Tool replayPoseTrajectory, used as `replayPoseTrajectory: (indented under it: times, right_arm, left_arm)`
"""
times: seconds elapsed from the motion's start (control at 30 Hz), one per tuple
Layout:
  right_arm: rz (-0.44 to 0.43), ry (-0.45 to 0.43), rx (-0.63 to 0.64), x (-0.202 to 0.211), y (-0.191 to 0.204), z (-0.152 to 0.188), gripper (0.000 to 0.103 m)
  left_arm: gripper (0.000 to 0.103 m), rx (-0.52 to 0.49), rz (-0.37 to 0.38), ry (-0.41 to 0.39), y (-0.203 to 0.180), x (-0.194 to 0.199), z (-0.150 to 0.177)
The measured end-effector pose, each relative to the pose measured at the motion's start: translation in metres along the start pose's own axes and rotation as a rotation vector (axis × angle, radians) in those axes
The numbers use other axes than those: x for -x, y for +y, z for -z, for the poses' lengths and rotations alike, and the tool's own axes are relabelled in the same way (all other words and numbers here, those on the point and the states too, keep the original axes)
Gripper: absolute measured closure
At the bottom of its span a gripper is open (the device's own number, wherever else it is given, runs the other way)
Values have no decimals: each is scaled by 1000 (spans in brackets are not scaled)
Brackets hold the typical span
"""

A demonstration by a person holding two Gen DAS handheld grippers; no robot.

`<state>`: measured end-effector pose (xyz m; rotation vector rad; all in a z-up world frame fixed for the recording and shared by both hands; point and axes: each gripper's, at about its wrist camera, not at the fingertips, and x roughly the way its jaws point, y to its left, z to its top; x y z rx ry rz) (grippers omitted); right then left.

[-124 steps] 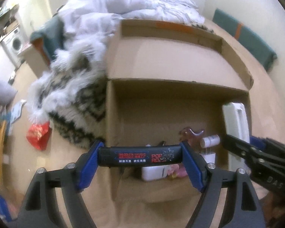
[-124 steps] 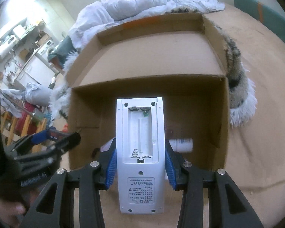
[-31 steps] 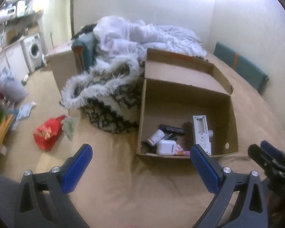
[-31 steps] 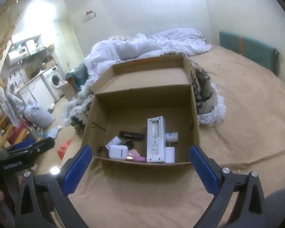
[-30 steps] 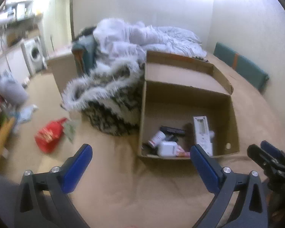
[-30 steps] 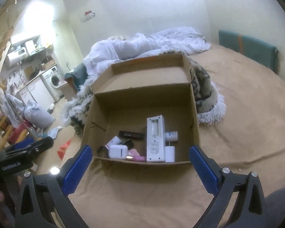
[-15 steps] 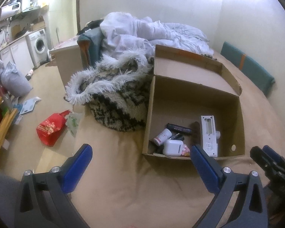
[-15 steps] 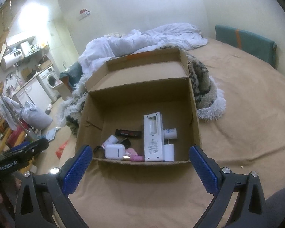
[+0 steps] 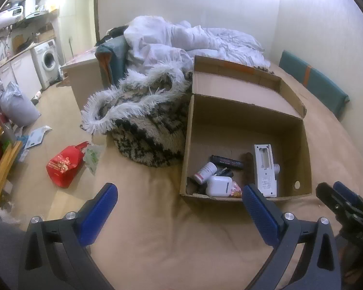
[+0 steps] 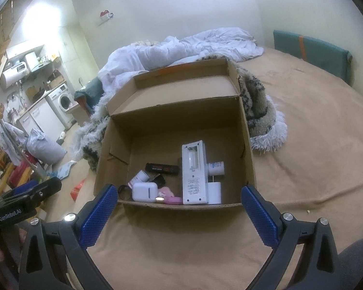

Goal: Organize rigid objects

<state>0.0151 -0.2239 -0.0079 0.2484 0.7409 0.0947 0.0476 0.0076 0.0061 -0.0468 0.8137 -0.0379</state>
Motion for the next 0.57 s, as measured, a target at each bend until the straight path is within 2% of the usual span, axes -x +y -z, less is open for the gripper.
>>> replayPoseTrajectory:
  times: [0.57]
  right_arm:
    - [7, 8, 8, -2, 2, 0, 0]
  left_arm:
    - [0, -14, 12, 0, -1, 1, 1]
